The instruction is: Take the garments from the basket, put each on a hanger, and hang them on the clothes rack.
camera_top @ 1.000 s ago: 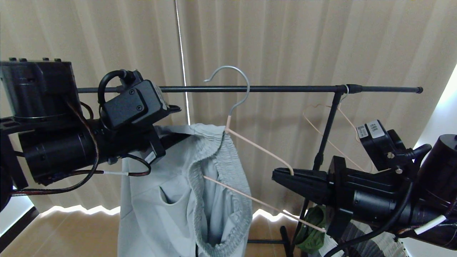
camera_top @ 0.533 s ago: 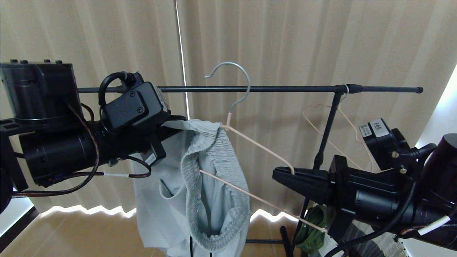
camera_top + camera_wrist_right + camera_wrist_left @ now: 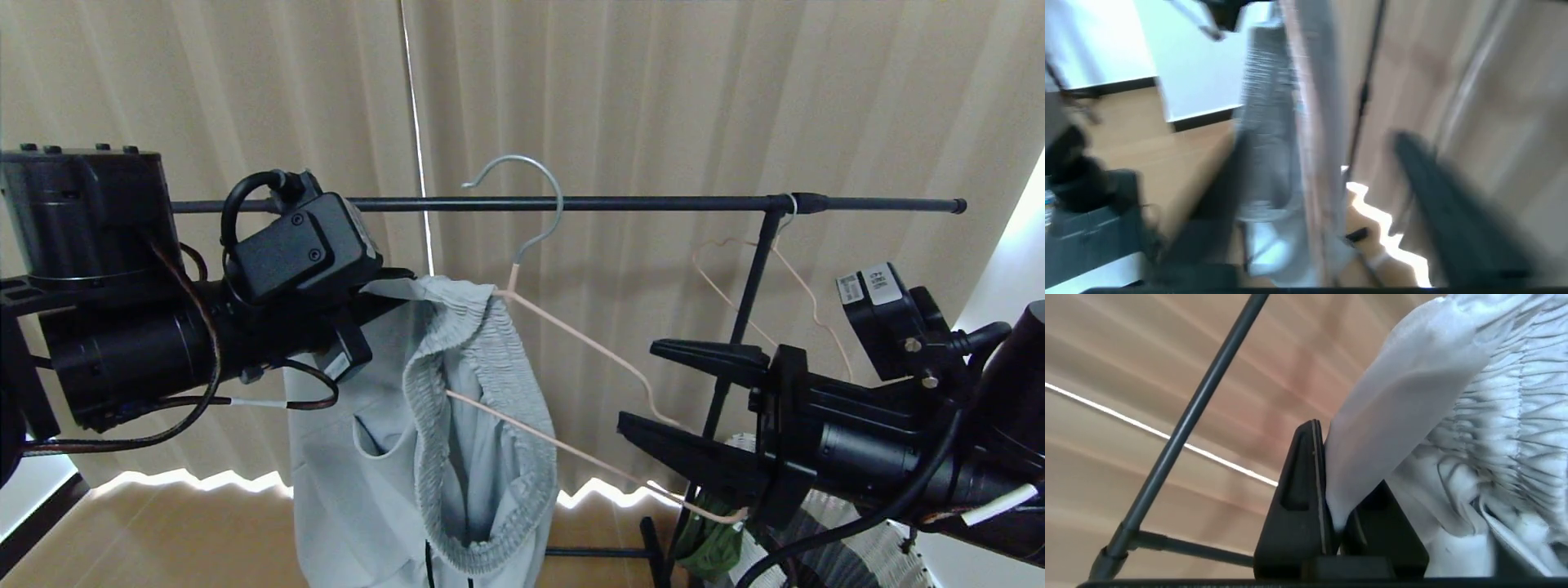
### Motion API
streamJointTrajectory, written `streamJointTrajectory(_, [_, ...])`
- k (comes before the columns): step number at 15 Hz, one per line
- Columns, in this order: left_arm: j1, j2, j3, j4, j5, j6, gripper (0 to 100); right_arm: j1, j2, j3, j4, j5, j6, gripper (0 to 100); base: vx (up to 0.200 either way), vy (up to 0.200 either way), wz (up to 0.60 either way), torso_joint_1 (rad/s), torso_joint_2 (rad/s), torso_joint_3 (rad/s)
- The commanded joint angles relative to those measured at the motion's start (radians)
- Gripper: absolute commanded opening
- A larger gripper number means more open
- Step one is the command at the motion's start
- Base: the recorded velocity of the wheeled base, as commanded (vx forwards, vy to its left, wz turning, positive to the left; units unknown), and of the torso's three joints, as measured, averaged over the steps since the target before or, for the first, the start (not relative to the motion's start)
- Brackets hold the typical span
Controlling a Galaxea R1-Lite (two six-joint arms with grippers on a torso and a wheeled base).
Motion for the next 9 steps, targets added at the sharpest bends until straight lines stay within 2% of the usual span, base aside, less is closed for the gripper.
streamJointTrajectory(1, [0.023,-0.021,0.015,0.000,0.016,0.000,0,-0.047,0.003,0.001,0.001,-0.022,-0.039,100,0.000,0.000,0.00,0.000,0.00,0.000])
streamJointTrajectory(4, [0.065,-0.028,0.031,0.001,0.103,-0.015,0,-0.083,-0.003,-0.001,0.002,-0.060,-0.053,100,0.000,0.000,0.00,0.000,0.00,0.000])
streamJointTrajectory(7, [0.069,-0.037,0.055,0.003,0.224,-0.068,0,-0.110,-0.002,-0.002,0.007,-0.086,-0.053,100,0.000,0.000,0.00,0.000,0.00,0.000])
streamJointTrajectory(8, [0.069,-0.042,0.066,0.004,0.301,-0.106,0,-0.123,0.001,-0.002,0.013,-0.113,-0.056,100,0.000,0.000,0.00,0.000,0.00,0.000])
streamJointTrajectory(9, [0.069,-0.042,0.068,0.006,0.323,-0.115,0,-0.127,0.005,-0.002,0.013,-0.123,-0.060,100,0.000,0.000,0.00,0.000,0.00,0.000])
